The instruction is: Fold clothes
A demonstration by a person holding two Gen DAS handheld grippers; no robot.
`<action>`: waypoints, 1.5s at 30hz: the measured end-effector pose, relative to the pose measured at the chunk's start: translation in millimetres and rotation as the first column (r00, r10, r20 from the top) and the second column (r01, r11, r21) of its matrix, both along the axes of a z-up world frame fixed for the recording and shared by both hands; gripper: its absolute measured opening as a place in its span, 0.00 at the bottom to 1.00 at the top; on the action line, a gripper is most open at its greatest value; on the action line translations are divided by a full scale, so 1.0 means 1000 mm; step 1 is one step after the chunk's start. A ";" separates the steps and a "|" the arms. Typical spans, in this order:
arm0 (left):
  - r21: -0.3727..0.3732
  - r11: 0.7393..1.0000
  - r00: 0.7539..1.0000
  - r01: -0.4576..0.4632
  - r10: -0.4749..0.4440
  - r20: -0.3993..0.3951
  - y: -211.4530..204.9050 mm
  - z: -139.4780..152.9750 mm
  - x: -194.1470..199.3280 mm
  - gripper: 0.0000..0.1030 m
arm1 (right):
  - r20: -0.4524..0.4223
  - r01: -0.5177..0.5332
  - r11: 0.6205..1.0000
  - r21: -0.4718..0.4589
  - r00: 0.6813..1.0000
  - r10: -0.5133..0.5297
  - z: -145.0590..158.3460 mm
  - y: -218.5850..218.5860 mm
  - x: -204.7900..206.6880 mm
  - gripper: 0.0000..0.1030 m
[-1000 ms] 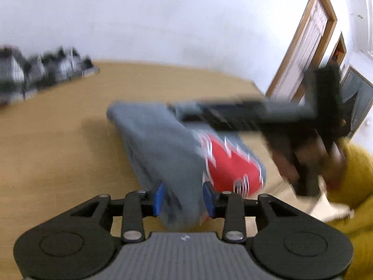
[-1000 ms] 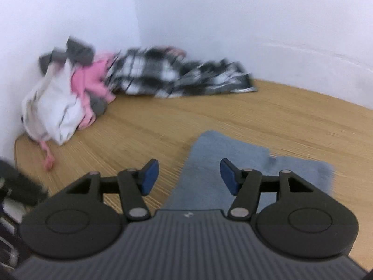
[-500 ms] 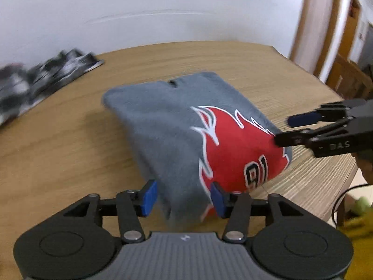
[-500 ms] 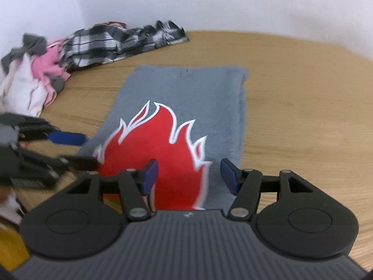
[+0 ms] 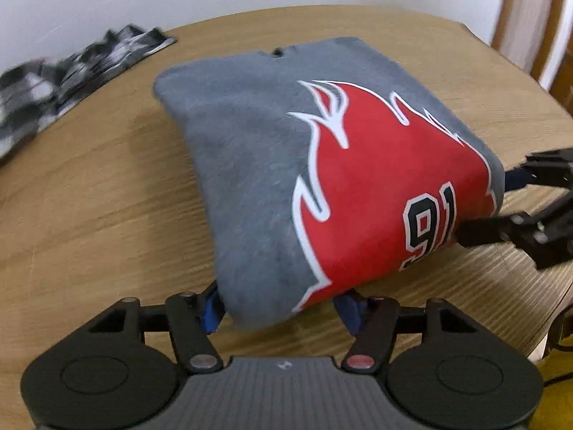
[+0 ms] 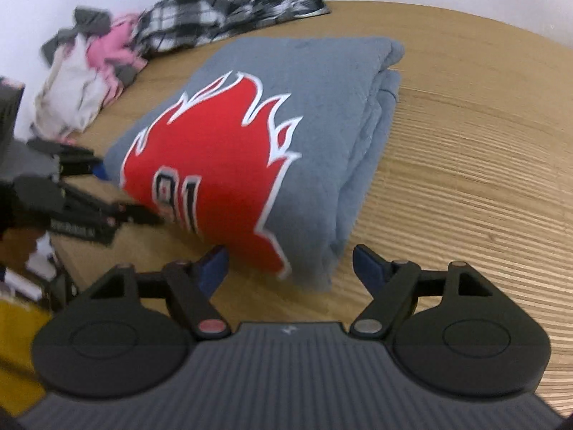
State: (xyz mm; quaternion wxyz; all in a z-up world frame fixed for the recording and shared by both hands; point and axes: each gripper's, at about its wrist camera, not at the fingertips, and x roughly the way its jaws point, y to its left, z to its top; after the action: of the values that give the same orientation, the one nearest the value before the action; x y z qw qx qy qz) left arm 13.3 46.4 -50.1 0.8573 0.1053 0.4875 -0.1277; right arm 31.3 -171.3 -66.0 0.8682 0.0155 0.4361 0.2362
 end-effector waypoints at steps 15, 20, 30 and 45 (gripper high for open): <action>-0.025 0.979 0.979 0.204 -0.204 0.008 0.008 -0.015 0.097 0.66 | 0.022 0.155 0.987 -0.032 0.988 -0.154 -0.009 0.029 0.036 0.78; 0.027 0.977 0.975 0.212 -0.213 0.055 -0.008 -0.015 0.148 0.66 | 0.017 0.231 0.973 -0.004 0.973 -0.231 -0.009 0.017 0.092 0.78; 0.030 0.999 0.992 0.017 -0.021 0.122 -0.037 -0.023 0.298 0.67 | 0.085 0.254 0.967 -0.013 0.964 -0.252 -0.009 -0.002 0.252 0.77; 0.038 0.985 0.971 -0.170 0.161 0.178 -0.070 -0.034 0.417 0.67 | 0.181 0.359 0.933 -0.039 0.920 -0.347 -0.010 -0.001 0.389 0.76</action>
State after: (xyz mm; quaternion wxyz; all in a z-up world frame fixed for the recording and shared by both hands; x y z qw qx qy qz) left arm 430.2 -23.6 -84.3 0.9012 0.0978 0.4210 -0.0332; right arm 420.4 -172.7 -76.0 0.9306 0.0424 0.3584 0.0607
